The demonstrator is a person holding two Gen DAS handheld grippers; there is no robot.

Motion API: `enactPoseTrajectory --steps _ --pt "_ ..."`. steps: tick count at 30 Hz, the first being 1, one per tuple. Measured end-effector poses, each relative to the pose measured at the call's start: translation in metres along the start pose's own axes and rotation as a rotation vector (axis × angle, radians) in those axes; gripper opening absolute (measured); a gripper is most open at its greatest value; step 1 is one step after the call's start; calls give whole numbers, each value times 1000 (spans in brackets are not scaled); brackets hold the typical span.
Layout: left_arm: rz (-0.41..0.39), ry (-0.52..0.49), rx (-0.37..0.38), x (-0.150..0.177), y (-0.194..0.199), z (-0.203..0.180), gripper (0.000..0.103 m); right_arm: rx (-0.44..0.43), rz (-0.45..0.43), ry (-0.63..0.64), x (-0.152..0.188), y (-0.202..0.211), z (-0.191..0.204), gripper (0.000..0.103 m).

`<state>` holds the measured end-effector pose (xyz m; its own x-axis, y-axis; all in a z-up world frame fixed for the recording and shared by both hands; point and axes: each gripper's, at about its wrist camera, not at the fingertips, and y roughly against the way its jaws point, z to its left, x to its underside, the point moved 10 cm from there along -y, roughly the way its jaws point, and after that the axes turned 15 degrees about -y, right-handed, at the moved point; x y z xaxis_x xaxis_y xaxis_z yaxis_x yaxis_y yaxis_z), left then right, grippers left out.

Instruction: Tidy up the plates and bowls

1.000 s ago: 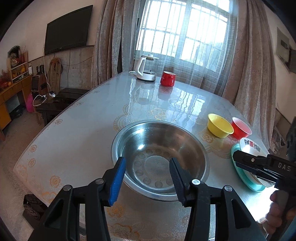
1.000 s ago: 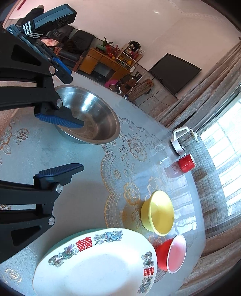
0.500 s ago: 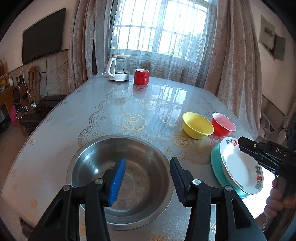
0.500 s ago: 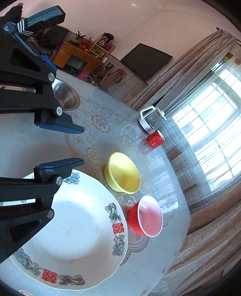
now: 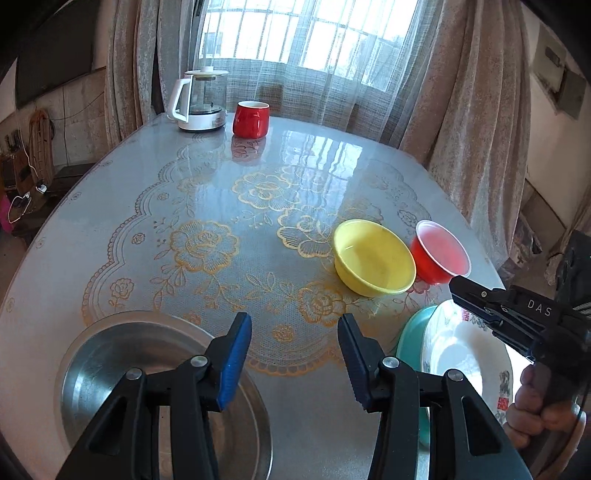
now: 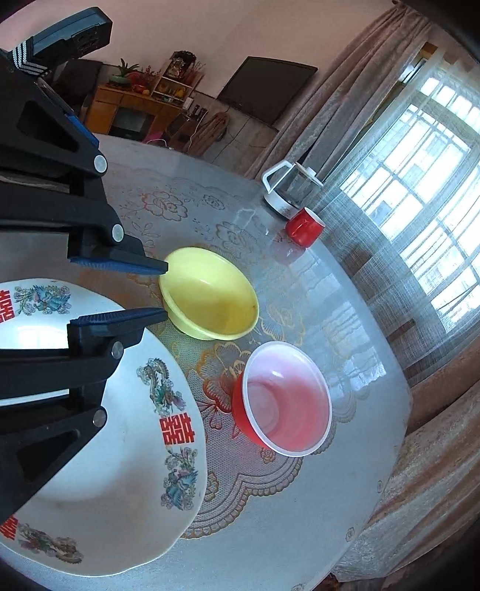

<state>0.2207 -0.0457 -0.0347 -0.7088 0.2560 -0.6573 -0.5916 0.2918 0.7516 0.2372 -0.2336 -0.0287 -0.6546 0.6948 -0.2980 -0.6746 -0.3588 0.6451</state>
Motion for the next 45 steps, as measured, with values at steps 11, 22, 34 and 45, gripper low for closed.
enactPoseTrajectory --steps 11,22,34,45 --pt "49 120 116 -41 -63 -10 58 61 49 -80 -29 -37 -13 18" --pt "157 248 170 -43 -113 -7 47 104 77 -71 -33 -58 -21 19" --pt "173 240 204 -45 -128 -23 37 150 76 -56 -33 -61 -25 20" --pt "151 117 183 -43 -119 -37 15 138 60 10 -31 -61 -15 17"
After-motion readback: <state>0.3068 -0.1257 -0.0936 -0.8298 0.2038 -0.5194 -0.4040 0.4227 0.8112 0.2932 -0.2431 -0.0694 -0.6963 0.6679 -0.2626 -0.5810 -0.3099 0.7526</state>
